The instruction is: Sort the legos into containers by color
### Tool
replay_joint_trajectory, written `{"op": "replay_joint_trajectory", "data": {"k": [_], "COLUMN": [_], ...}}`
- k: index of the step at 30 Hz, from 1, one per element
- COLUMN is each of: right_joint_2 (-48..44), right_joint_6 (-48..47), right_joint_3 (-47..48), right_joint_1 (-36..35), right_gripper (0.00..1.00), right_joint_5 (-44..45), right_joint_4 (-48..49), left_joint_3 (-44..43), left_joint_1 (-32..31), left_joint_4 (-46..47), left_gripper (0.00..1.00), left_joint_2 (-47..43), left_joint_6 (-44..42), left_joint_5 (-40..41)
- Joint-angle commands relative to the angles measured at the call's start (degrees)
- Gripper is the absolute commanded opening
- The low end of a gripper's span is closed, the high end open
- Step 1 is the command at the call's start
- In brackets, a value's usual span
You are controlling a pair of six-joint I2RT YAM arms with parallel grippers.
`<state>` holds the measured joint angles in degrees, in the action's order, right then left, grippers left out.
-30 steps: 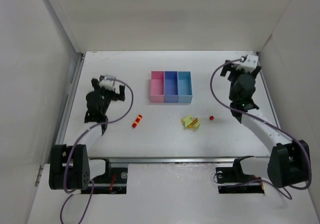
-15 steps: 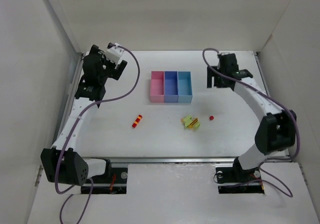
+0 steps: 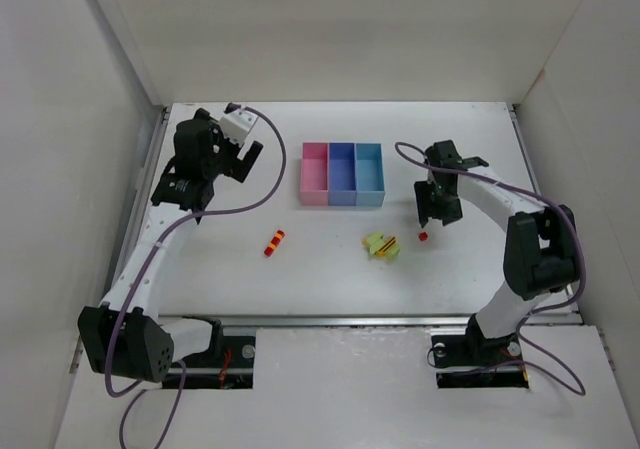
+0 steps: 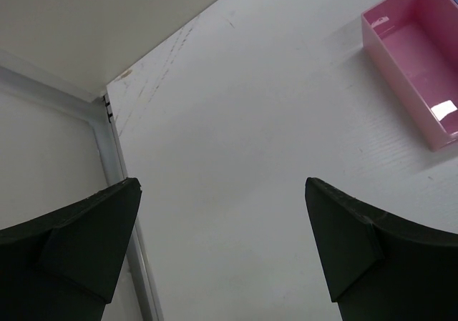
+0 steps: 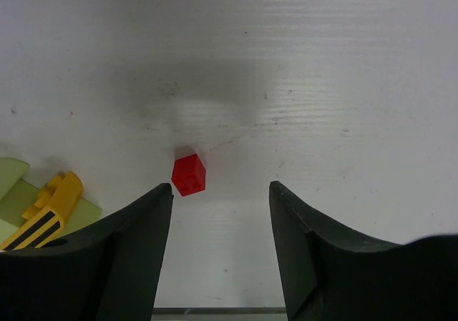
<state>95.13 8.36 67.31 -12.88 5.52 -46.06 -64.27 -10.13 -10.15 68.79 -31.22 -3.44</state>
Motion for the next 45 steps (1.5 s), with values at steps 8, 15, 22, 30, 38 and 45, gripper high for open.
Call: {"op": "replay_joint_trajectory", "data": {"k": [8,15,22,30,38,45], "right_joint_2": [1.1,4.4,5.6,4.5,-5.5,7.1], "right_joint_6": [-0.5,2.3,2.8,3.3,1.8,-1.9], "right_joint_3": [-3.2,-2.7,-2.7,-1.1,16.0,29.7], "right_joint_1": [-2.8,-5.5,-5.5,-5.5,-6.4,-9.4], "right_gripper": [0.62,0.51,0.42,0.0,0.0,0.0], "right_joint_5": [-6.4,-1.9,-1.2,-0.6,-1.3,-7.1], "right_joint_4": [6.3,5.3,5.3,4.9,4.8,8.5], "left_joint_3": [1.6,1.6,1.6,2.1,4.2,4.0], "left_joint_1": [-0.7,-0.7,-0.7,-0.7,-0.7,-8.3], "left_joint_4": [2.4,2.9,2.9,2.9,0.8,-11.1], "left_gripper": [1.0,1.0,1.0,1.0,1.0,1.0], "left_joint_2": [-1.9,-1.9,-1.9,-2.4,-2.4,3.2], "left_joint_6": [1.8,1.8,2.3,2.3,0.7,-10.1], "left_joint_5": [0.0,0.5,0.5,0.5,-0.8,4.6]}}
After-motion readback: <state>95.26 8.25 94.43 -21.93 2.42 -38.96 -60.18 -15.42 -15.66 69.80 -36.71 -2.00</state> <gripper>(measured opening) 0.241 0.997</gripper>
